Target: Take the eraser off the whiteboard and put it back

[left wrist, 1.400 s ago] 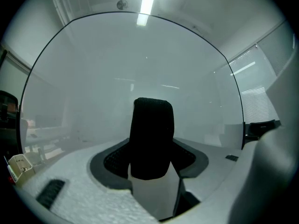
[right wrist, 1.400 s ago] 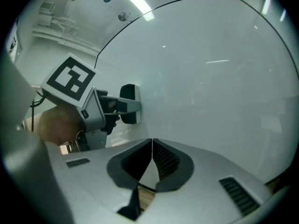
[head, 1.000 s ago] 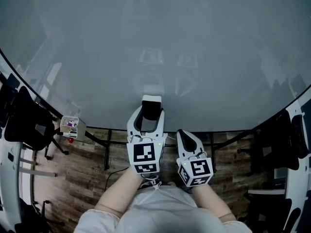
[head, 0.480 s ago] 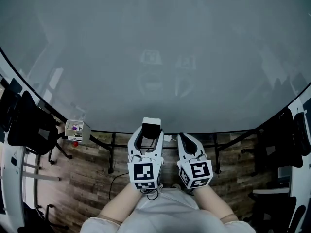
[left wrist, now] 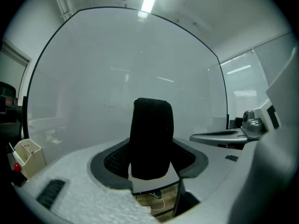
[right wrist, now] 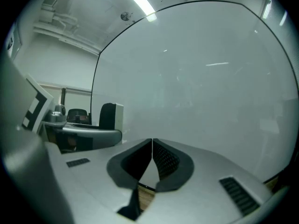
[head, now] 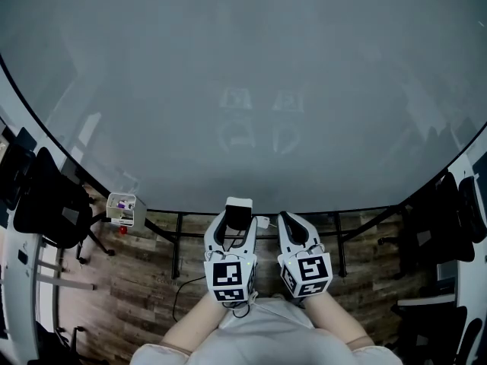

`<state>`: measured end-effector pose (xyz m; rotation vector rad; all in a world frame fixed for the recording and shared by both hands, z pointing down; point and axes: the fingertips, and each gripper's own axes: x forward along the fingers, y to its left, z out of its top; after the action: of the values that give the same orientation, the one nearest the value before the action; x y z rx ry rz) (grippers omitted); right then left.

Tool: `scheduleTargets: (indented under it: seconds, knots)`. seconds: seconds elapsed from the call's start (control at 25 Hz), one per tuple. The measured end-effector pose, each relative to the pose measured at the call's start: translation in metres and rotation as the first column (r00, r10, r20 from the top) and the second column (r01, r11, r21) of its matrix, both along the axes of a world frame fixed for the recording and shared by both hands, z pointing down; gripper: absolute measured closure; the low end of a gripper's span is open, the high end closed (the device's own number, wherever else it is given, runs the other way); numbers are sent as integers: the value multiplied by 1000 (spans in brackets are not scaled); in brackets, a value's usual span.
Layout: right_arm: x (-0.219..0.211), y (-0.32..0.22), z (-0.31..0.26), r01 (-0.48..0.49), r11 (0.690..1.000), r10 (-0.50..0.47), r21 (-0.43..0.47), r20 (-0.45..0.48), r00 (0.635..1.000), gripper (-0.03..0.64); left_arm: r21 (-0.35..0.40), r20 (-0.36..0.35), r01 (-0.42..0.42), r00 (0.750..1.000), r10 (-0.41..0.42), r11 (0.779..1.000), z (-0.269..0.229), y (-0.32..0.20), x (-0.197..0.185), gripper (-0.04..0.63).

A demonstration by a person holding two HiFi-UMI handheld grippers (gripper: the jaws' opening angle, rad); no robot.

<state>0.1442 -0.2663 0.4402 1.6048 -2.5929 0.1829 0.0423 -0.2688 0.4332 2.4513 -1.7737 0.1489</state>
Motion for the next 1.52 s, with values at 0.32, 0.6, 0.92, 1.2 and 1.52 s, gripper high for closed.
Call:
scheduleTargets:
  seconds: [0.32,0.6,0.92,1.2,1.52]
  knots:
    - [-2,2,-1,-2,1000,2,6,-5,1000,589,33,19,12,1000,-12,999,-8,0,-4,347]
    - [-4,1,0,-2,1000,2,3,-3,1000,589,12,15,3,1000,-3,1000,-6,-3,-2,347]
    - [1,-5,-1,6,1000,-5,8,-29,1000,589,5,-7,0,1000,0,1000,-11,-15,3,347]
    - [5,-15,-1,6,1000,-6,1,-21,1000,589,85,4,21,1000,-22,996,-53,-40,-1,347]
    - [6,-27,-5,10,1000,-10,21,-33,999,589,140,21,14,1000,-17,990,-77,-61,4,347]
